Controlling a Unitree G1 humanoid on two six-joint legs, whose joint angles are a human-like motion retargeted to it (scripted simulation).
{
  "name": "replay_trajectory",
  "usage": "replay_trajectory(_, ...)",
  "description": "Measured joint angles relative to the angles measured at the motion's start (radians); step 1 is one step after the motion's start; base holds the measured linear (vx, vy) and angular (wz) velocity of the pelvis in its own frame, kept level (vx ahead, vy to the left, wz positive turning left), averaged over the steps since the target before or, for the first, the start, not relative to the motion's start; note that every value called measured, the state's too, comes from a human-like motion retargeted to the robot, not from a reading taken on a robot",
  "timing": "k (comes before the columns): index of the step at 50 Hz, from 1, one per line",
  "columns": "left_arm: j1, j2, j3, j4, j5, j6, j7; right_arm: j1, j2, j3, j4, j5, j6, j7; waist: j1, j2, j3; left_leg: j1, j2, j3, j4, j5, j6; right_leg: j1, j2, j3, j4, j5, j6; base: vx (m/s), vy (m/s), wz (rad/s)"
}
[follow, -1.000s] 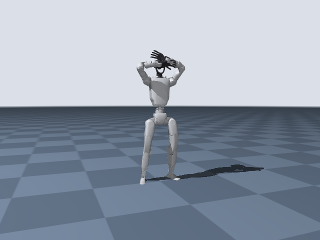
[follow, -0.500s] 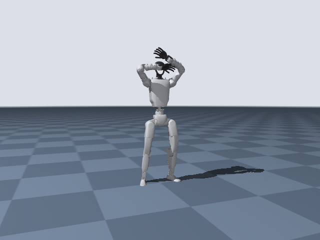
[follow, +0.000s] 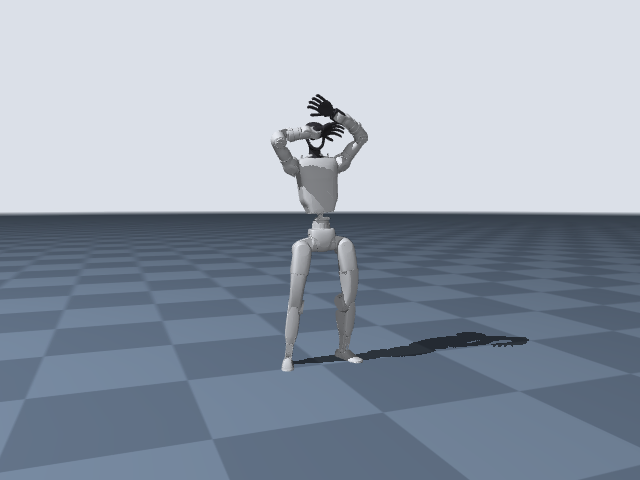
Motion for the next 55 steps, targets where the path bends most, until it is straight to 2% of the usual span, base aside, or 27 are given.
replay_trajectory(3,0.099,0.028,0.000,-0.166,0.080,-0.048,-0.093,-0.055,0.040,0.051,0.182,-0.052,0.038,-0.078,0.033,0.039,-0.013,0.007,0.004,0.011,-0.002,-0.002,-0.005,-0.002,0.004,0.011,0.002,0.001,-0.004,0.00,0.00,-0.06)
replay_trajectory(6,0.141,0.051,0.000,-0.445,0.218,-0.095,-0.133,-0.041,0.055,0.066,0.327,-0.105,0.051,-0.029,0.032,0.048,-0.027,0.010,0.008,0.014,-0.003,-0.002,-0.016,-0.003,0.008,0.016,0.005,0.001,-0.009,0.00,0.00,0.00)
replay_trajectory(8,0.128,0.042,0.000,-0.583,0.262,-0.108,-0.103,-0.013,0.039,0.069,0.370,-0.141,0.041,0.045,0.020,0.028,-0.028,0.011,0.009,0.013,-0.004,-0.001,-0.023,-0.002,0.010,0.015,0.006,0.000,-0.011,0.00,0.00,0.00)
replay_trajectory(10,0.092,0.024,0.000,-0.629,0.256,-0.091,-0.015,0.019,0.008,0.069,0.358,-0.190,0.026,0.114,0.004,-0.006,-0.021,0.011,0.008,0.009,-0.004,0.000,-0.027,0.001,0.009,0.011,0.007,-0.001,-0.012,0.00,0.00,0.00)
replay_trajectory(12,0.038,0.011,0.000,-0.560,0.247,-0.044,0.098,0.040,-0.022,0.069,0.278,-0.254,0.013,0.143,-0.011,-0.039,-0.009,0.012,0.006,0.003,-0.004,0.001,-0.027,0.006,0.006,0.004,0.006,-0.002,-0.010,0.00,0.00,0.00)
replay_trajectory(15,-0.053,-0.003,0.000,-0.334,0.236,0.032,0.227,0.038,-0.051,0.069,0.075,-0.318,-0.004,0.119,-0.019,-0.061,0.011,0.010,0.002,-0.006,-0.001,0.002,-0.020,0.013,0.002,-0.006,0.003,-0.004,-0.004,0.00,0.00,0.00)
replay_trajectory(17,-0.080,-0.001,0.000,-0.189,0.202,0.058,0.232,0.020,-0.042,0.069,-0.045,-0.276,-0.015,0.074,-0.013,-0.053,0.020,0.006,0.000,-0.012,0.001,0.004,-0.014,0.014,-0.001,-0.013,0.001,-0.004,0.000,0.00,0.00,0.00)
replay_trajectory(20,-0.061,-0.004,0.000,-0.043,0.142,0.055,0.130,-0.014,-0.019,0.069,-0.124,-0.151,-0.011,0.023,0.010,-0.027,0.029,-0.001,-0.001,-0.019,0.004,0.005,-0.006,0.014,-0.002,-0.020,-0.001,-0.003,0.002,0.00,0.00,0.00)
replay_trajectory(23,0.014,0.002,0.000,-0.089,0.156,0.007,-0.020,-0.049,0.011,0.064,-0.013,-0.065,0.008,-0.009,0.039,0.005,0.018,-0.009,0.002,-0.023,0.006,0.006,-0.007,0.010,0.001,-0.023,-0.002,-0.001,-0.002,0.00,0.00,0.00)
replay_trajectory(26,0.058,0.020,0.000,-0.292,0.251,-0.056,-0.095,-0.072,0.038,0.063,0.191,-0.041,0.026,-0.012,0.053,0.022,0.003,-0.018,0.006,-0.027,0.004,0.008,-0.014,0.003,0.005,-0.025,-0.001,0.002,-0.009,0.00,0.00,0.00)
replay_trajectory(28,0.052,0.018,0.000,-0.433,0.297,-0.073,-0.068,-0.070,0.039,0.065,0.323,-0.038,0.035,0.001,0.050,0.013,-0.001,-0.022,0.008,-0.031,0.003,0.010,-0.020,0.000,0.008,-0.027,-0.001,0.003,-0.014,0.00,0.00,0.00)
replay_trajectory(31,0.005,-0.010,0.000,-0.515,0.287,-0.046,0.059,-0.021,0.012,0.069,0.433,-0.042,0.040,0.054,0.029,-0.030,0.002,-0.023,0.009,-0.037,0.001,0.013,-0.027,0.002,0.009,-0.033,-0.002,0.002,-0.019,0.00,0.00,0.00)
replay_trajectory(34,-0.065,-0.043,0.000,-0.423,0.251,0.010,0.178,0.059,-0.030,0.069,0.404,-0.101,0.027,0.138,0.004,-0.077,0.003,-0.023,0.008,-0.042,0.000,0.015,-0.030,0.007,0.009,-0.041,-0.005,0.001,-0.018,0.00,0.00,0.00)
replay_trajectory(37,-0.118,-0.081,0.000,-0.225,0.202,0.044,0.217,0.115,-0.075,0.069,0.234,-0.185,0.001,0.178,0.003,-0.101,-0.001,-0.022,0.006,-0.045,0.000,0.015,-0.025,0.012,0.008,-0.045,-0.008,0.000,-0.010,0.00,0.00,0.00)
replay_trajectory(40,-0.126,-0.094,0.000,-0.039,0.156,0.050,0.151,0.115,-0.081,0.069,0.038,-0.159,-0.026,0.144,0.024,-0.090,-0.003,-0.021,0.004,-0.042,0.000,0.016,-0.018,0.012,0.006,-0.044,-0.010,0.000,0.001,0.00,0.00,0.00)
replay_trajectory(43,-0.075,-0.089,0.000,0.057,0.143,0.037,0.016,0.076,-0.046,0.069,-0.036,-0.055,-0.028,0.057,0.056,-0.052,-0.005,-0.018,0.005,-0.036,-0.001,0.014,-0.011,0.010,0.006,-0.039,-0.009,0.000,0.006,0.00,0.00,0.00)
replay_trajectory(46,0.010,-0.060,0.000,-0.015,0.176,-0.011,-0.075,0.015,0.014,0.063,0.062,0.003,-0.016,-0.053,0.081,-0.009,-0.009,-0.016,0.008,-0.031,-0.001,0.012,-0.009,0.008,0.008,-0.033,-0.007,0.000,0.002,0.00,0.00,0.00)
replay_trajectory(50,0.074,-0.015,0.000,-0.326,0.295,-0.072,-0.069,-0.039,0.071,0.061,0.310,0.060,-0.002,-0.109,0.082,0.013,-0.017,-0.017,0.013,-0.029,-0.001,0.011,-0.017,0.004,0.013,-0.029,-0.005,0.001,-0.010,0.00,0.00,0.00)
replay_trajectory(53,0.061,-0.013,0.000,-0.505,0.290,-0.065,0.015,-0.023,0.050,0.068,0.415,0.080,0.009,-0.020,0.047,-0.022,-0.016,-0.020,0.013,-0.035,-0.001,0.011,-0.026,0.005,0.014,-0.034,-0.004,0.001,-0.016,0.00,0.00,0.00)
replay_trajectory(55,0.029,-0.020,0.000,-0.521,0.259,-0.039,0.084,0.010,0.016,0.069,0.408,0.064,0.013,0.081,0.018,-0.058,-0.014,-0.022,0.012,-0.040,0.000,0.012,-0.029,0.007,0.013,-0.040,-0.005,0.001,-0.017,0.00,0.00,0.00)
